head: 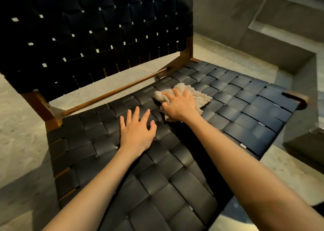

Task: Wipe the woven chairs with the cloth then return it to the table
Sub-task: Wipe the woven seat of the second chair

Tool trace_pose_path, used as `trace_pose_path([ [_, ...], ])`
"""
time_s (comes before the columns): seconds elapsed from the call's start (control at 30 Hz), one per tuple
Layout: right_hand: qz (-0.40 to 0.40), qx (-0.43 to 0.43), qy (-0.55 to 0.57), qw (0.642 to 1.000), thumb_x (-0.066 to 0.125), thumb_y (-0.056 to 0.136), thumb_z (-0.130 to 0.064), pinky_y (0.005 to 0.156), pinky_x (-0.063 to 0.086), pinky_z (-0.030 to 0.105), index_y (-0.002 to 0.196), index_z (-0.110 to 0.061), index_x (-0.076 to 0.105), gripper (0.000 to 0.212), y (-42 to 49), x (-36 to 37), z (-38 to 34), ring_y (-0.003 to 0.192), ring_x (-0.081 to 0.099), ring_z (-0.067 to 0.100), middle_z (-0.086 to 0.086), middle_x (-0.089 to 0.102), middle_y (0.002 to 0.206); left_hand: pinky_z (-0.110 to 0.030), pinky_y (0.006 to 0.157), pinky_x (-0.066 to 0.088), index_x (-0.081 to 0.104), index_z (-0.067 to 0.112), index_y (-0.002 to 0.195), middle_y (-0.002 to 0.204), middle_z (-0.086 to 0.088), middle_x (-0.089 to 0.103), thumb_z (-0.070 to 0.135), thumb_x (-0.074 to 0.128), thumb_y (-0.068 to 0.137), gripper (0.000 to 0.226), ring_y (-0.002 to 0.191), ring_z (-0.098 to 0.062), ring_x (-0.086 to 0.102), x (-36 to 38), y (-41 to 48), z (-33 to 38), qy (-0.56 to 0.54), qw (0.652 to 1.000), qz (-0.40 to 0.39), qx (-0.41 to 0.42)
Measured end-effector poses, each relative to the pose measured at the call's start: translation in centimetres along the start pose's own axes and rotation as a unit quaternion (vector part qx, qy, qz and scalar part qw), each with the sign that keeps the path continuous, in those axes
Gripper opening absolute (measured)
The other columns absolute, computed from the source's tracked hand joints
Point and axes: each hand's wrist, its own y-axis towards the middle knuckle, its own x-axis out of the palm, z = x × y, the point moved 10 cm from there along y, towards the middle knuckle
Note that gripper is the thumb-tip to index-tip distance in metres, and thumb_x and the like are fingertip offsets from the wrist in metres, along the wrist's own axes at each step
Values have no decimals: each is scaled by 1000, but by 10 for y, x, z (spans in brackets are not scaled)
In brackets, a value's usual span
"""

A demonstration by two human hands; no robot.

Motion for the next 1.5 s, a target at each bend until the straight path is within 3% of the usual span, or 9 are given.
trace_pose_path([
  [0.17, 18, 71, -55, 996, 27, 89, -51, 112, 14, 57, 143, -41, 28, 55, -102, -19, 64, 140, 16, 39, 1, 24, 154, -55, 111, -14, 26, 31, 148, 158, -4, 14, 43, 23, 100, 49, 146, -28, 2, -9, -6, 14, 40, 999, -1, -8],
  [0.33, 52, 187, -28, 981, 30, 89, -57, 112, -3, 64, 146, -43, 20, 60, -152, -38, 118, 141, -6, 48, 2, 11, 159, -60, 109, -12, 25, 34, 148, 159, -4, 8, 42, 24, 101, 48, 145, -33, -5, 4, -7, 58, -12, 998, -53, 11],
  [0.5, 59, 249, -26, 966, 29, 91, -57, 104, -13, 71, 146, -42, 20, 58, -133, -52, 156, 137, -14, 55, 6, 3, 160, -61, 110, -9, 18, 38, 148, 160, -5, 2, 46, 23, 100, 49, 145, -34, -9, 20, 9, 85, -31, 996, -82, 36],
  [0.63, 69, 190, -39, 979, 29, 89, -58, 107, -10, 68, 147, -43, 20, 61, -101, -48, 153, 140, -10, 51, 3, 7, 160, -60, 110, -9, 17, 44, 147, 160, -3, 5, 53, 21, 97, 50, 146, -32, -6, 25, 26, 75, -17, 996, -79, 34],
  [0.8, 46, 75, -42, 995, 27, 91, -58, 113, -6, 59, 146, -47, 17, 58, -31, -27, 112, 144, -5, 43, -2, 7, 161, -58, 111, -10, 16, 38, 149, 160, -1, 4, 51, 20, 98, 53, 146, -29, -6, 27, 38, 69, -23, 999, -39, 21],
  [1.07, 40, -70, -28, 996, 28, 93, -54, 115, 0, 58, 146, -46, 22, 54, 92, 0, 49, 144, 0, 40, -1, 14, 159, -55, 113, -13, 11, 36, 150, 160, 2, -1, 50, 16, 97, 55, 146, -24, -10, 31, 37, 67, -14, 1000, -12, 24],
  [1.3, 65, -51, -40, 996, 28, 92, -56, 113, 9, 58, 145, -38, 32, 56, 146, -7, 48, 142, 11, 40, -1, 25, 155, -50, 112, -16, 10, 41, 149, 160, 5, 0, 52, 15, 95, 55, 146, -19, -11, 33, 36, 64, -37, 999, 10, 17],
  [1.5, 74, 61, -37, 995, 28, 93, -55, 110, -5, 66, 145, -31, 33, 58, 154, -20, 70, 140, -7, 52, 5, 18, 158, -49, 112, -17, 13, 42, 148, 160, 6, 2, 54, 14, 93, 57, 146, -17, -9, 31, 34, 62, -56, 998, 21, 19],
])
